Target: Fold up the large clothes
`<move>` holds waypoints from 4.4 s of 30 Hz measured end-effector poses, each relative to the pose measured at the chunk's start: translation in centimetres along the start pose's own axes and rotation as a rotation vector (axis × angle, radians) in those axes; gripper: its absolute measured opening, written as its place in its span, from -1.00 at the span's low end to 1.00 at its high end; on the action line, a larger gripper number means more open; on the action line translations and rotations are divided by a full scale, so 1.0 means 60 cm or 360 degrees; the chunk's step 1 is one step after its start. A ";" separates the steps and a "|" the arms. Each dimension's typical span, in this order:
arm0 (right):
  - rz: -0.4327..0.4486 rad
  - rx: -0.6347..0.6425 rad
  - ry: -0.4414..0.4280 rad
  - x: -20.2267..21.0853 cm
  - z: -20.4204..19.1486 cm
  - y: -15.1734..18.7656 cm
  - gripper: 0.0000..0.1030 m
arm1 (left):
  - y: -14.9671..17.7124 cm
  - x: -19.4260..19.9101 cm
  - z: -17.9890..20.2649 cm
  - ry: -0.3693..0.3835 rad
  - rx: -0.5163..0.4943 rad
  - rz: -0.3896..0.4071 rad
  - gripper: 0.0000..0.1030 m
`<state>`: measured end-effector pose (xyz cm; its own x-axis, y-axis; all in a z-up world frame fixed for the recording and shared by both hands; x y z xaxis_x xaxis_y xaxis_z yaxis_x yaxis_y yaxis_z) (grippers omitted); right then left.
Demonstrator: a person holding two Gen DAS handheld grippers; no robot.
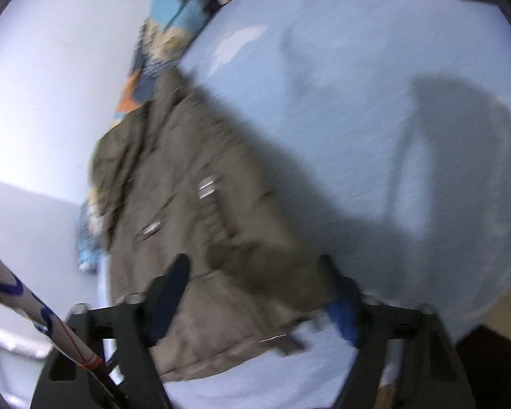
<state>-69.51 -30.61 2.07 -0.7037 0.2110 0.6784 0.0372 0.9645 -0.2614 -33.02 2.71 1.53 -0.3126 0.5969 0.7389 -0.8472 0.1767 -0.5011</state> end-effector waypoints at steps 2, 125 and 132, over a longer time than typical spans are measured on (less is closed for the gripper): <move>0.0022 0.0074 0.0051 -0.003 -0.013 0.002 -0.46 | -0.004 -0.001 -0.003 -0.0010 -0.0001 0.0025 0.33; 0.0561 0.0833 0.0077 0.129 -0.221 0.026 -0.80 | -0.033 0.119 0.145 -0.0285 -0.0711 0.0476 -0.64; 0.0590 0.0831 0.0026 0.139 -0.248 0.004 -0.79 | -0.062 0.127 0.163 -0.0269 -0.0703 0.0516 -0.64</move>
<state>-64.78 -26.23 17.89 -0.6992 0.5224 0.4881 -0.0772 0.6236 -0.7780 -36.47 -1.07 13.41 -0.6216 0.5483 0.5595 -0.4480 0.3371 -0.8280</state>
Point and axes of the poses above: each gripper's, at about its wrist camera, not at the fingertips, and x roughly against the way its jaws point, z to its right, y to its underside, the point moved 1 cm from there along -x, roughly the way its jaws point, and after that the axes turned 3 degrees about y, right-handed, at the moved point
